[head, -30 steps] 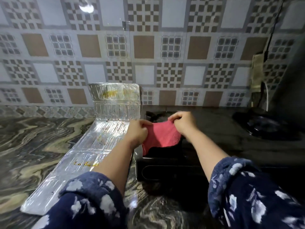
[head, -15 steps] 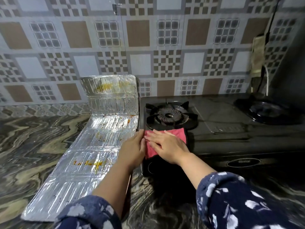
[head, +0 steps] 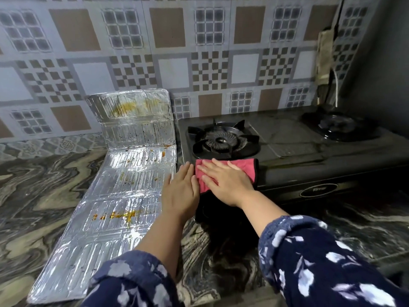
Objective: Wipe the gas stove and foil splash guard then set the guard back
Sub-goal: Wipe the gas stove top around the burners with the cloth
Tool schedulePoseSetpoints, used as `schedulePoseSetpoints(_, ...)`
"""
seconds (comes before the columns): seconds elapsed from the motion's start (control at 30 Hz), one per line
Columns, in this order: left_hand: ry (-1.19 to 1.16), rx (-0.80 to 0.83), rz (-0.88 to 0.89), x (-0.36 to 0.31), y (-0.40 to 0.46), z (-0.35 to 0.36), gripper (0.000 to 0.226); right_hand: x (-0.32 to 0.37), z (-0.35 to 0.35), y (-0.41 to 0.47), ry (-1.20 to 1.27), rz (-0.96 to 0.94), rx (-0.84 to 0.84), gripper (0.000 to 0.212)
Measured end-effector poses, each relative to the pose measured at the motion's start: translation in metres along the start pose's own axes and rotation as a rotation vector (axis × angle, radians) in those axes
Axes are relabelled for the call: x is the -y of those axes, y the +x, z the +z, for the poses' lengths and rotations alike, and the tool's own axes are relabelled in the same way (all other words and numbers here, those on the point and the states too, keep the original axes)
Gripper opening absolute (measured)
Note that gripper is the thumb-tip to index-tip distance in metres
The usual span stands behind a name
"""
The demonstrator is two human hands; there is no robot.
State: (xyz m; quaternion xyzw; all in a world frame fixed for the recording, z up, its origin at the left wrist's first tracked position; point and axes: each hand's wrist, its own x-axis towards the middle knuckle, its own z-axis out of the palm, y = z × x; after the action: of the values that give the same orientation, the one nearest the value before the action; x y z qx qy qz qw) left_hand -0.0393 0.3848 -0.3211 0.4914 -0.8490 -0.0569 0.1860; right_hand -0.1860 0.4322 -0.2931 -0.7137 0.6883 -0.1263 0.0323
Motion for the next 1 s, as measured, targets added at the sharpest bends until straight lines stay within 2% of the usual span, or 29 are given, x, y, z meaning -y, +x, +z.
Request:
schedulePoseSetpoints(0.37,0.111,-0.099,0.023,-0.023,0.006,-0.007,0.04,-0.013,0.001,-0.01,-0.016,0.064,-0.04,0.048)
schedulePoseSetpoints(0.6,0.089,-0.131,0.084,-0.063,0.007,0.0,0.057,-0.05,-0.008,-0.024,-0.022,0.089,-0.063,0.047)
schedulePoseSetpoints(0.73,0.028,-0.096,0.114,-0.094,0.015,0.005,0.057,-0.075,-0.015,-0.033,-0.033,0.109,-0.055,0.048)
schedulePoseSetpoints(0.87,-0.052,0.004,0.086,-0.122,0.025,0.011,0.043,-0.102,-0.025,-0.039,-0.036,0.113,-0.037,0.049)
schedulePoseSetpoints(1.0,0.005,0.062,0.194,-0.15,0.038,0.018,0.056,-0.141,-0.036,-0.045,-0.043,0.149,-0.005,0.049)
